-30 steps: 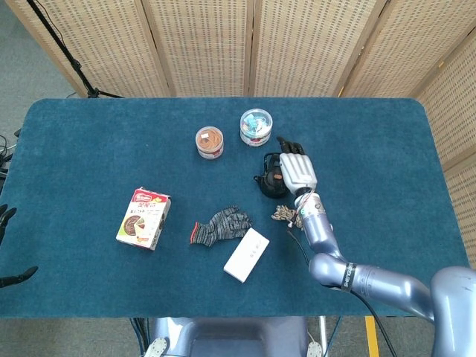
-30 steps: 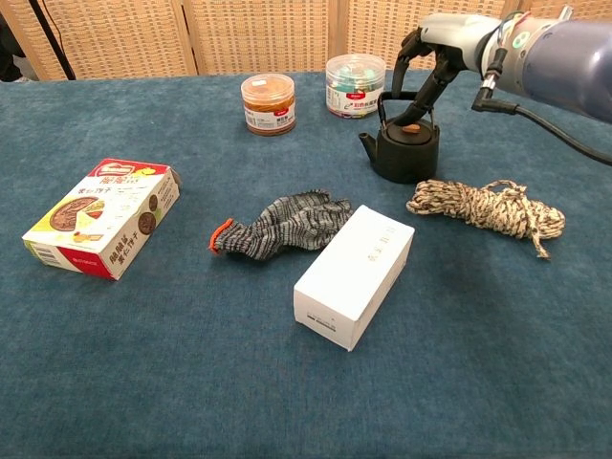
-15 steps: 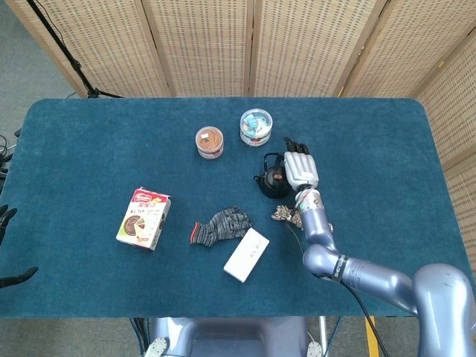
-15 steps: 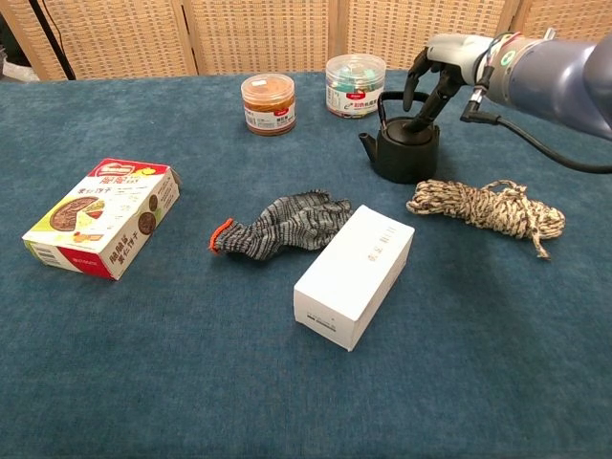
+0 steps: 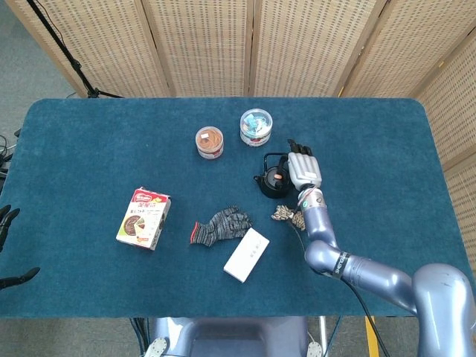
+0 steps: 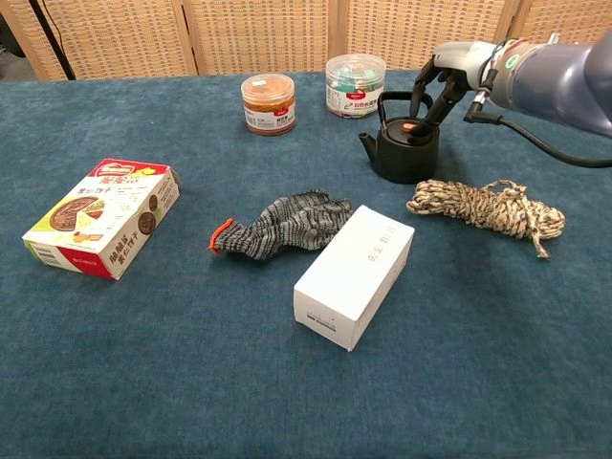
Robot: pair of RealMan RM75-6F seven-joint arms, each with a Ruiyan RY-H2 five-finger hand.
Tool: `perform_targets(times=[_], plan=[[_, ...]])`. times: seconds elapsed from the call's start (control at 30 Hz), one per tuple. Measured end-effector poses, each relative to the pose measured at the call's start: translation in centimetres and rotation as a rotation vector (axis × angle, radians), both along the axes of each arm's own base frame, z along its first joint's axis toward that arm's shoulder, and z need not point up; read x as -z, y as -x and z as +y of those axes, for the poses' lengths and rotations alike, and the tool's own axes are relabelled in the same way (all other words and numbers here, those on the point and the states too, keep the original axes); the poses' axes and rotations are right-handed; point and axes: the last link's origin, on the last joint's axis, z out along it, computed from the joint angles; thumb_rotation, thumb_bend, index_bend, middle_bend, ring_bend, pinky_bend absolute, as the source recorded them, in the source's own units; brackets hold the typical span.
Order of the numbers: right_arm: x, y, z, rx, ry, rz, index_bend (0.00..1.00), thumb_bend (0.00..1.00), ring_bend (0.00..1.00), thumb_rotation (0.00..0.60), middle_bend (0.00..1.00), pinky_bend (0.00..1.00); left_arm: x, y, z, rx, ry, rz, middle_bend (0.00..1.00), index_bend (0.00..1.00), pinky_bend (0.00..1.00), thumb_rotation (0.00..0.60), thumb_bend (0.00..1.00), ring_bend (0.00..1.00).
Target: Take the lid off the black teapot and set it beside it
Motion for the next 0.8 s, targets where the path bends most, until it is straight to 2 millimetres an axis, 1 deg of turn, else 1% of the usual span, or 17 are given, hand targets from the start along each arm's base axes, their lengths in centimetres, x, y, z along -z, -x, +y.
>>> perform_targets(times=[0.27,0.8], plan=[[-0.04,0.11,-0.26,0.017,0.001,0.004,0.51,0.34,0.0,0.6,0.0,0.0,0.01,0.0,0.07,-0.001,0.002,-0.002,0.0,0.0,0.0,0.6,0.0,0.0],[0.35,-0.14,-0.1,0.024,-0.01,0.003,0.51,0.34,0.0,0.6,0.0,0.0,0.0,-0.02,0.01,0.002,0.005,-0.004,0.0,0.0,0.0,0.6,0.0,0.0]])
